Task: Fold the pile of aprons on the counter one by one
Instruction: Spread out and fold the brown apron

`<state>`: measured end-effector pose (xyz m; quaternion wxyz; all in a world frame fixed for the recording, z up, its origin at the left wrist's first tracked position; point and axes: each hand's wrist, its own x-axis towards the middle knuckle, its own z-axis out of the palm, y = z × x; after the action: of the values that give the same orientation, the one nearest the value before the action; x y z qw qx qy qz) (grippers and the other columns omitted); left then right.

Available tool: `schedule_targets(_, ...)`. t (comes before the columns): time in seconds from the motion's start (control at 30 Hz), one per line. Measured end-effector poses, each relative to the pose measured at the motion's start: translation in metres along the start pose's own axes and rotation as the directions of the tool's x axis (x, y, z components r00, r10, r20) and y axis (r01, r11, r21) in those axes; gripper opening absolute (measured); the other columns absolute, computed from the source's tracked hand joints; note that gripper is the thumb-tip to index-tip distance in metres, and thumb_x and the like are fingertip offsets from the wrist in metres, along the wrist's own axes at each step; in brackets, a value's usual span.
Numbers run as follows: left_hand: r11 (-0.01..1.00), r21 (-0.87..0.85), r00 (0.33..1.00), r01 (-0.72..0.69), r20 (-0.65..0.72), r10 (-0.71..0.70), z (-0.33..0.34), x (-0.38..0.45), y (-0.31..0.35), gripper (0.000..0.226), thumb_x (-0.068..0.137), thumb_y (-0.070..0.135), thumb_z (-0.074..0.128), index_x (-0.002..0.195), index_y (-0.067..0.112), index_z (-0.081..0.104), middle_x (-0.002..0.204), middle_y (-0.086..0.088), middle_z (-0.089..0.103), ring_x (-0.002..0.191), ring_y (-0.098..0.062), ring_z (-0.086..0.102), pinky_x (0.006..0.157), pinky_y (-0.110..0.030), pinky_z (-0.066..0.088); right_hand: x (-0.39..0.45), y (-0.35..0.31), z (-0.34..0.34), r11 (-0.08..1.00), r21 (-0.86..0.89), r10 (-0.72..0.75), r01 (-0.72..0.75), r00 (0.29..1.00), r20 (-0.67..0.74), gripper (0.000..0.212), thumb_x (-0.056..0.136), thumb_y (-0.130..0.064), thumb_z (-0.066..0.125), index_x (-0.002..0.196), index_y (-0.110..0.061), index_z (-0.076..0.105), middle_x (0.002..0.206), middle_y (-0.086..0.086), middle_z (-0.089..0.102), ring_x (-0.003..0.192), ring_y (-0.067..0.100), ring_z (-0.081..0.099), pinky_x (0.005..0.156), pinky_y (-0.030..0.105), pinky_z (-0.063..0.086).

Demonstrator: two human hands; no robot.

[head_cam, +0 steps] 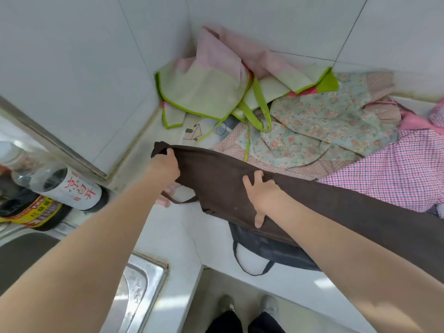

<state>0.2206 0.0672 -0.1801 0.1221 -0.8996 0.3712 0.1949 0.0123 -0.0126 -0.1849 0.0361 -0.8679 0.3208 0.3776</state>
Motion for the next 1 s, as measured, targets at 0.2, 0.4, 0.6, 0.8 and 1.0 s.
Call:
schedule_targets(0.2, 0.987, -0.095, 0.980, 0.128, -0.143, -0.141, -0.018, 0.023, -0.013, 0.064, 0.095, 0.010, 0.041, 0.146, -0.002, 0.005, 0.129, -0.026, 0.049, 0.116, -0.041, 0.051, 0.092, -0.044, 0.042, 0.013, -0.009, -0.006, 0.998, -0.052, 0.040, -0.038, 0.998, 0.040, 0.123, 0.068, -0.029, 0.083, 0.147, -0.004, -0.009, 0.143, 0.029, 0.005, 0.102, 0.035, 0.056, 0.073, 0.034, 0.047)
schedule_targets(0.4, 0.980, 0.200, 0.998, -0.022, -0.059, 0.034, -0.042, 0.031, -0.044, 0.036, 0.090, 0.001, 0.043, 0.126, 0.010, 0.045, 0.119, -0.011, 0.057, 0.104, -0.032, 0.060, 0.081, -0.037, 0.048, 0.016, 0.007, -0.038, 0.995, 0.054, -0.083, 0.078, 0.992, 0.091, 0.107, 0.072, -0.046, 0.077, 0.148, -0.010, 0.010, 0.138, 0.020, 0.027, 0.116, 0.033, 0.048, 0.085, 0.036, 0.051)
schedule_targets(0.6, 0.959, 0.266, 0.969, -0.097, -0.195, 0.152, -0.037, 0.038, -0.024, 0.065, 0.087, 0.006, 0.056, 0.142, 0.022, 0.027, 0.137, -0.014, 0.031, 0.107, -0.035, 0.055, 0.072, -0.035, 0.043, 0.038, 0.013, -0.052, 0.786, 0.615, 0.082, 0.058, 0.977, -0.197, 0.046, 0.088, -0.020, 0.061, 0.128, -0.010, 0.039, 0.112, 0.012, 0.049, 0.075, 0.030, 0.064, 0.061, 0.034, 0.053)
schedule_targets(0.8, 0.954, -0.104, 0.941, -0.281, 0.167, 0.295, -0.050, 0.065, -0.019, 0.012, 0.089, 0.007, 0.058, 0.085, 0.014, 0.048, 0.105, -0.017, 0.066, 0.056, -0.018, 0.062, 0.045, -0.021, 0.045, 0.050, 0.011, -0.044, 0.394, 0.912, 0.098, -0.118, 0.991, 0.086, 0.044, 0.090, -0.001, 0.056, 0.131, 0.000, 0.041, 0.113, 0.014, 0.061, 0.073, 0.025, 0.068, 0.073, 0.032, 0.056)
schedule_targets(1.0, 0.934, -0.160, 0.940, -0.319, 0.070, 0.333, -0.132, 0.066, -0.001, 0.015, 0.090, -0.001, 0.053, 0.083, 0.011, 0.047, 0.057, -0.003, 0.062, 0.036, -0.005, 0.057, 0.038, -0.012, 0.042, 0.028, 0.033, -0.070, 0.295, 0.938, -0.098, -0.180, 0.971, 0.217, 0.052, 0.088, -0.006, 0.064, 0.132, -0.003, 0.037, 0.137, 0.011, 0.046, 0.084, 0.025, 0.070, 0.087, 0.029, 0.054)
